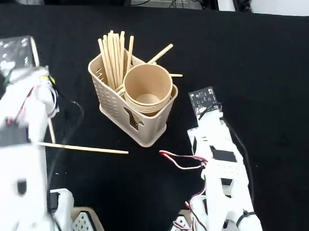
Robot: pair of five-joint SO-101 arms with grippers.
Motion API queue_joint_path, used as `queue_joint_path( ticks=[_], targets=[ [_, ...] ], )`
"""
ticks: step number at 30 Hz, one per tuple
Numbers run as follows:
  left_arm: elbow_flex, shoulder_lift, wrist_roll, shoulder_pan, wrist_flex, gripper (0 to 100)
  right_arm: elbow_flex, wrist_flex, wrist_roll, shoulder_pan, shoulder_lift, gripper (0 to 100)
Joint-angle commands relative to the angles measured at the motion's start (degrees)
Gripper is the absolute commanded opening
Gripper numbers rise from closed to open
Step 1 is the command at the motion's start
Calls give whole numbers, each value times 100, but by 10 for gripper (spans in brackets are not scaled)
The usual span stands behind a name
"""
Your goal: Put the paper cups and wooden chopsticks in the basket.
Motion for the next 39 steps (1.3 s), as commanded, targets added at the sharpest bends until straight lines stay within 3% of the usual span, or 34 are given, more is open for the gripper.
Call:
queue_joint_path(
  ticks=[1,7,12,16,26,34,37,39],
  targets=[
    [57,-1978,369,207,-826,29,-48,-88,70,-62,-110,14],
    [57,-2673,1468,980,-2936,29,-40,-88,70,-62,-110,14],
    [22,-1969,1495,2141,-3965,29,-40,-88,70,-62,-110,14],
    [4,-932,1503,2466,-4035,29,-40,-97,70,-62,-110,14],
    [-48,1099,1512,2264,-4352,32,-40,-97,70,-62,-119,14],
    [-22,1556,1512,2255,-3956,52,-40,-97,70,-62,-119,14],
    [-145,1521,1556,2255,-3279,144,-40,-97,70,-62,-119,14],
    [-391,1521,1556,2264,-2857,141,-40,-97,70,-62,-119,14]
  ],
)
